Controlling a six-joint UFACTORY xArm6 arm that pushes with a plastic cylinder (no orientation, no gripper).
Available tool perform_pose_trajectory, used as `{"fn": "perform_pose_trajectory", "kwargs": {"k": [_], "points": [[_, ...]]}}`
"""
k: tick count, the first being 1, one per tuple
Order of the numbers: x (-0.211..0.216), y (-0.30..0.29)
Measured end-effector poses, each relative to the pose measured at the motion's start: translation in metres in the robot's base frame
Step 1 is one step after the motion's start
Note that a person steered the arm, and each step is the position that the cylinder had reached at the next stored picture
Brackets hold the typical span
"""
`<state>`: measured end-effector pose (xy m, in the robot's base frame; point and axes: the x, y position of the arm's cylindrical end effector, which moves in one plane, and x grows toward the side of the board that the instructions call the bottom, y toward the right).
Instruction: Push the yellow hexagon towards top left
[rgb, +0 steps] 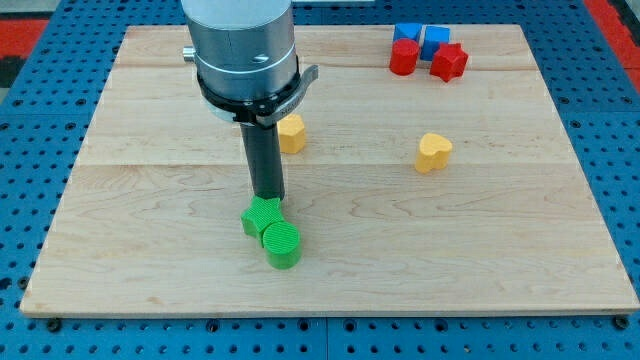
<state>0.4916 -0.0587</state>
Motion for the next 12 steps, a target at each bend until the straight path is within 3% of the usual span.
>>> {"fn": "perform_pose_trajectory", "kwargs": {"k": [1, 3, 5, 7, 9, 10, 12], "points": [[-0.004, 0.000], [-0.096, 0.028], [-0.114, 0.044], [-0.170, -0.004], [-0.203, 0.032], [-0.203, 0.019], [-0.203, 0.051]]}}
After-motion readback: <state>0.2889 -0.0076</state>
